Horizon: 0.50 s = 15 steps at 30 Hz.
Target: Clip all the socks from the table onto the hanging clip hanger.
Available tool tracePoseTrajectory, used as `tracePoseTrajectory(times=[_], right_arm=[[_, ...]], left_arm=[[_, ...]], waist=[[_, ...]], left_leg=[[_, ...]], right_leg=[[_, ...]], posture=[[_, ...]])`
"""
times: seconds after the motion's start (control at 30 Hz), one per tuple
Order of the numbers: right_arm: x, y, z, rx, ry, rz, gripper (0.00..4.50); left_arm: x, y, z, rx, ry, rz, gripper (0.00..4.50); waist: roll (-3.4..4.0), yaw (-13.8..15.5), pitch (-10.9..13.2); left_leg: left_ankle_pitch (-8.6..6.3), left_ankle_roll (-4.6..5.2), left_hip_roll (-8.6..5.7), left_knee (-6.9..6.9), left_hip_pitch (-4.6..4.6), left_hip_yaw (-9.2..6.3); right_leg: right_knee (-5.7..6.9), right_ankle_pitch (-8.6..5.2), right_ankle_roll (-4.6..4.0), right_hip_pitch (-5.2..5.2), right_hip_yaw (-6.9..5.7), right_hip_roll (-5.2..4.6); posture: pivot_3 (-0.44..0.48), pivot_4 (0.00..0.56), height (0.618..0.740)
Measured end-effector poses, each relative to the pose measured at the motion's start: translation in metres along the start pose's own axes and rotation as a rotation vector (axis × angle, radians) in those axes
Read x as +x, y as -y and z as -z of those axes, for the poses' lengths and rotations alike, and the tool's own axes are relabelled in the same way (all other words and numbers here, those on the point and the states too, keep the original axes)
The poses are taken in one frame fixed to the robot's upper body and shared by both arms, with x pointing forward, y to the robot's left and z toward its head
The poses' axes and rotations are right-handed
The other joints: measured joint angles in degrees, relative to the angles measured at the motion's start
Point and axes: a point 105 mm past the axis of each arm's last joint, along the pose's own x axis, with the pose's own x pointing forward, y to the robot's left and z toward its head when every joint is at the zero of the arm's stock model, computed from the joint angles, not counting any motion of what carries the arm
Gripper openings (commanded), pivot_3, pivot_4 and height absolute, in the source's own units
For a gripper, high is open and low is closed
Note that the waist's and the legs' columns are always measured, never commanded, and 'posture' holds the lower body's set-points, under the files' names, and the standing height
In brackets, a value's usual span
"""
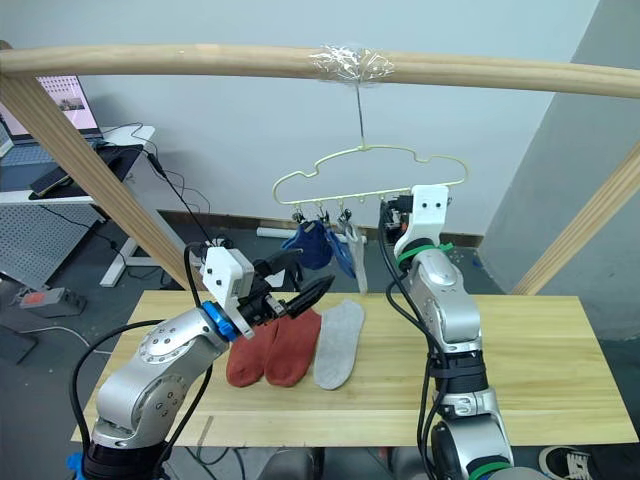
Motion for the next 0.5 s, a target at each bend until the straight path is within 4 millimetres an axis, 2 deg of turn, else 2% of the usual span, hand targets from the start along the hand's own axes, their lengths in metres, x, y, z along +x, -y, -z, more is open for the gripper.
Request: tracePoseTrajectory(times=[0.5], right_arm=[[0.0045,-0.0007,0.0,0.001,0.013,-0.002,2.31]], left_arm=[[0.0034,0.007,-0.0058,-0.027,0.043,0.031,4.5]], waist=[[0.0,0.0,0.0]], left_leg=[[0.0,0.0,0.0,0.02,0.03,0.0]], right_leg=[[0.07,0.0,0.0,0.0,0.0,0.01]], posture=[[0.023,0.134,0.74]])
